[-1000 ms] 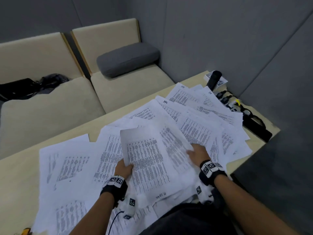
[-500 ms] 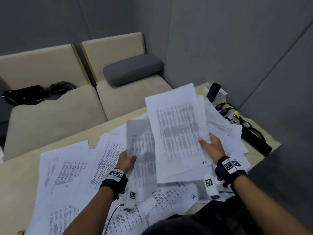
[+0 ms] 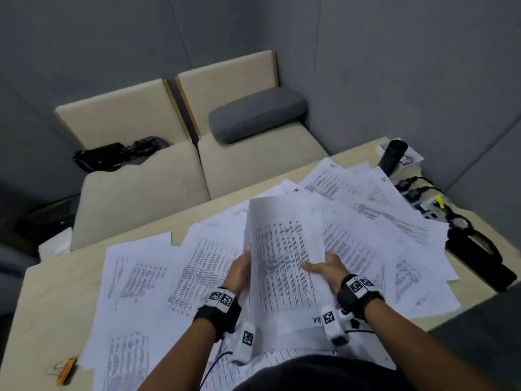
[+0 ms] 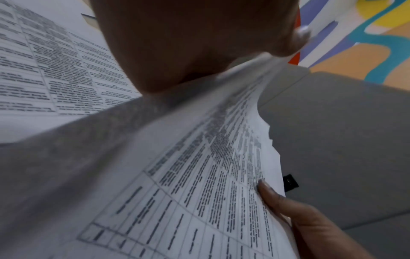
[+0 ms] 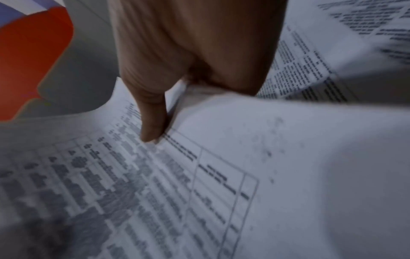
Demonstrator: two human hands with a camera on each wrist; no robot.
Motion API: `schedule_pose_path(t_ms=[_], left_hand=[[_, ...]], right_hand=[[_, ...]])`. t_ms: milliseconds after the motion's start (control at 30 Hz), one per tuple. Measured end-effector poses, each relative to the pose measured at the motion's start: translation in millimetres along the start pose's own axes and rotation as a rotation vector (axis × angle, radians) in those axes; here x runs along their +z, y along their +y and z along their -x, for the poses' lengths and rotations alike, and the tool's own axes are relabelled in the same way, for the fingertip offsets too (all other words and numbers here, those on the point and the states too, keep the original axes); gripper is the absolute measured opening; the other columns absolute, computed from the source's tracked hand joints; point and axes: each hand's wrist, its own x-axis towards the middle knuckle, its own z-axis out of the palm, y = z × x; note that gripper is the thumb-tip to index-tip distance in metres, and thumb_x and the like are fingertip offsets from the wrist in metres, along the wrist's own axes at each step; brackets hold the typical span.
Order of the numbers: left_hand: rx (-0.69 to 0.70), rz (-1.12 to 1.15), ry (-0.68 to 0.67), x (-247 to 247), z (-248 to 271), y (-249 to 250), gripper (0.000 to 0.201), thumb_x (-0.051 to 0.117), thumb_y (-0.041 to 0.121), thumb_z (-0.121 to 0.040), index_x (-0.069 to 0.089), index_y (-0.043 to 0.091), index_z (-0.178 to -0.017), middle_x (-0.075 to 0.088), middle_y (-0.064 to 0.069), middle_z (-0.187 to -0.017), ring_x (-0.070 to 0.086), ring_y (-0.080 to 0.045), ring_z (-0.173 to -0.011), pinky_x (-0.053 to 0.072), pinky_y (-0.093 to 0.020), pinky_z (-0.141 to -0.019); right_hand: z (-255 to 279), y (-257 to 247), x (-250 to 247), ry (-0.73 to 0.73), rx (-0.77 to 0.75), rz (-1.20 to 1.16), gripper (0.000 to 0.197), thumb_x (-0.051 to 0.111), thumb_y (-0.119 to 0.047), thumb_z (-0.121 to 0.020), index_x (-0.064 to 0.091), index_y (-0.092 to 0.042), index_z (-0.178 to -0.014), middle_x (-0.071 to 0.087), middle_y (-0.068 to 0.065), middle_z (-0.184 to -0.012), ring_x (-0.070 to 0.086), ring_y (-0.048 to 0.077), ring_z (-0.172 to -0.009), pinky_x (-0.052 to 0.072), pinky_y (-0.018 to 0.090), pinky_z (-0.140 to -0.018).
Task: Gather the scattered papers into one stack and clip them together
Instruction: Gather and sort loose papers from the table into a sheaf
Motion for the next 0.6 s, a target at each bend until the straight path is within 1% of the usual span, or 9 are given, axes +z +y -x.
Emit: schedule_pose_path(t_ms=[100,167,233,300,333,400,467,533,600], left_hand=[[0.061,0.007,-0.018,-1.0,-1.1,-8.6,0.082,0.053,0.088,-0.059,0.062,0.028,-0.115,0.071,0.002,-0.112,0.067,-0.022,-0.108,0.052,-0.039,-0.094],[0.135,-0.020,0.036,1.8,-1.1,-1.8,0.074,0.070,0.077,-0.057,0.058,0.032,-0.115,0.069,0.005,-0.116,0.064,-0.019,-0.113,0.047,-0.046,-0.101],[0.239,-0.044,0.104,9.6,0.3,17.4,0.046,0.082,0.042,-0.070,0.062,0.028,-0.109,0.073,0.001,-0.107,0.069,-0.021,-0.104,0.055,-0.043,-0.092],[0.331,-0.052,0.183,15.0,4.9,39.5,0.027,0.076,0.012,-0.080,0.067,0.018,-0.105,0.074,-0.005,-0.100,0.071,-0.030,-0.097,0.060,-0.036,-0.078],[0.372,-0.022,0.215,16.8,8.1,49.1,0.024,0.073,0.005,-0.082,0.068,0.012,-0.105,0.074,-0.008,-0.099,0.071,-0.033,-0.096,0.061,-0.035,-0.075],[0.444,0.060,0.229,17.5,14.0,65.2,0.028,0.072,0.000,-0.082,0.066,0.002,-0.109,0.074,-0.014,-0.103,0.070,-0.035,-0.097,0.060,-0.043,-0.079],[0.488,0.116,0.180,17.6,21.4,76.0,0.035,0.072,-0.004,-0.079,0.063,-0.003,-0.113,0.073,-0.014,-0.105,0.070,-0.033,-0.098,0.058,-0.046,-0.082],[0.510,0.121,0.127,18.8,27.2,77.7,0.040,0.077,-0.002,-0.074,0.065,0.006,-0.111,0.073,-0.010,-0.106,0.070,-0.028,-0.098,0.059,-0.043,-0.083],[0.496,0.094,0.092,21.1,29.2,70.7,0.040,0.083,0.009,-0.065,0.070,0.018,-0.103,0.075,-0.007,-0.103,0.071,-0.025,-0.096,0.059,-0.042,-0.083]], right_hand=[[9.0,-11.5,6.6,0.006,-0.046,-0.010,0.049,0.081,-0.016,-0.074,0.061,-0.011,-0.118,0.070,0.003,-0.109,0.062,0.026,-0.114,0.048,0.026,-0.083],[16.1,-26.0,8.4,0.021,-0.086,-0.037,0.031,0.078,-0.016,-0.079,0.061,-0.019,-0.105,0.067,-0.004,-0.100,0.062,0.024,-0.111,0.043,0.028,-0.090],[23.2,-49.0,4.2,0.003,-0.168,-0.057,0.025,0.075,-0.013,-0.082,0.057,-0.025,-0.094,0.065,-0.006,-0.094,0.063,0.021,-0.103,0.043,0.027,-0.090],[32.4,-72.6,1.4,-0.032,-0.275,-0.023,0.031,0.077,-0.013,-0.079,0.058,-0.028,-0.098,0.068,0.000,-0.101,0.065,0.021,-0.105,0.051,0.024,-0.081],[35.6,-83.0,-2.1,-0.044,-0.324,0.021,0.034,0.079,-0.013,-0.077,0.058,-0.028,-0.100,0.069,0.002,-0.103,0.066,0.020,-0.103,0.055,0.026,-0.078],[39.6,-102.0,-10.2,-0.061,-0.413,0.088,0.043,0.082,-0.014,-0.072,0.058,-0.027,-0.104,0.069,0.002,-0.104,0.068,0.015,-0.099,0.058,0.031,-0.084],[45.0,-116.1,-17.7,-0.074,-0.464,0.105,0.055,0.087,-0.020,-0.064,0.058,-0.026,-0.110,0.070,0.000,-0.106,0.068,0.011,-0.101,0.055,0.028,-0.088],[48.0,-119.4,-22.1,-0.099,-0.463,0.151,0.063,0.088,-0.024,-0.059,0.058,-0.022,-0.115,0.071,-0.001,-0.107,0.068,0.009,-0.103,0.054,0.026,-0.089],[46.6,-110.2,-25.1,-0.135,-0.416,0.214,0.057,0.088,-0.018,-0.063,0.060,-0.019,-0.113,0.073,0.001,-0.104,0.070,0.008,-0.100,0.056,0.028,-0.088]])
